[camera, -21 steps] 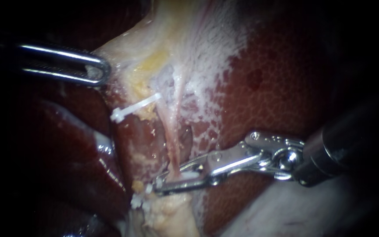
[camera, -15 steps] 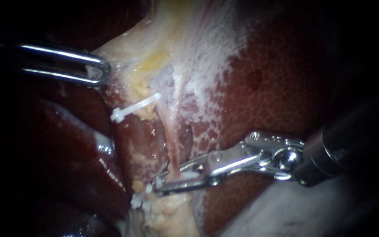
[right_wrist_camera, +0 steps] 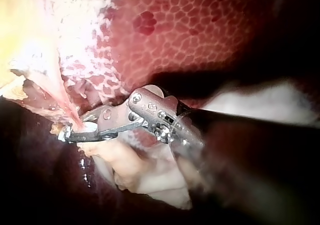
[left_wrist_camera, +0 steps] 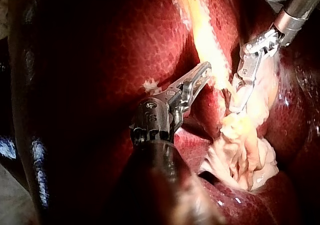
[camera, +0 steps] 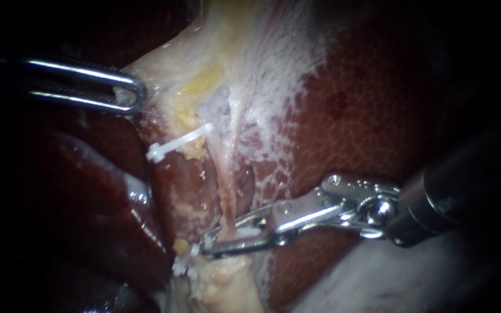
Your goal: Going back first clip right tube
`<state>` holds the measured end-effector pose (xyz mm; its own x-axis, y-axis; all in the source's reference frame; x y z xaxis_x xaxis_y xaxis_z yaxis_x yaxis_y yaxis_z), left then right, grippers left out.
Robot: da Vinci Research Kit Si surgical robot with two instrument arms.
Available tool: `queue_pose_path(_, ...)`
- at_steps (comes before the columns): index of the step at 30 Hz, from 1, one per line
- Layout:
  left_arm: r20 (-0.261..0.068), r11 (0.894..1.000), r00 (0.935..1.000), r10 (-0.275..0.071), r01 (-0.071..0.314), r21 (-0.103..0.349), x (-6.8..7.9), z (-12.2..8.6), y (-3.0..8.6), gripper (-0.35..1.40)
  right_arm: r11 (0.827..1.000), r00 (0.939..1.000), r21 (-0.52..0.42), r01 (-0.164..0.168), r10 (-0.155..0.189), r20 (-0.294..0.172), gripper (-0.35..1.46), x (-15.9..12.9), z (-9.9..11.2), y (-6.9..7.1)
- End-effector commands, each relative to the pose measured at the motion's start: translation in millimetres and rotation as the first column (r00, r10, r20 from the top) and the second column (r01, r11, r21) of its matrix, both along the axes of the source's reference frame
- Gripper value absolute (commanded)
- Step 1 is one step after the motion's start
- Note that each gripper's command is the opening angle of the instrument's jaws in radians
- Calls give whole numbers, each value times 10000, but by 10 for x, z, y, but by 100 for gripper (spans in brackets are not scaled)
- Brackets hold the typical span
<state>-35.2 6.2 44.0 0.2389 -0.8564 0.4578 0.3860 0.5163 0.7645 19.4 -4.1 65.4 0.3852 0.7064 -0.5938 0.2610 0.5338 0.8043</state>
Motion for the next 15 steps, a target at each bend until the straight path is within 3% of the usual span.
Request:
queue_pose_path(1,-4,10000,10000,-1,1,0,0,0,0,-35,9996,9999,-284,28,-32,-159,1,0,0,0)
queue_pose_path(3,-4,10000,10000,-1,1,0,0,0,0,-35,9974,9994,-723,22,-46,-333,25,1,0,0)
queue_pose_path(6,-4,10000,10000,0,0,-1,0,0,0,-35,9910,9985,-1337,-42,-31,-548,43,3,0,0)
queue_pose_path(13,-4,10000,10000,1,-1,-2,1,0,0,-35,9745,9955,-2242,-41,-172,-929,54,6,-2,-1)
queue_pose_path(15,-4,10000,10000,1,-1,-2,1,0,0,-35,9671,9952,-2540,-169,-83,-976,57,7,-2,-1)
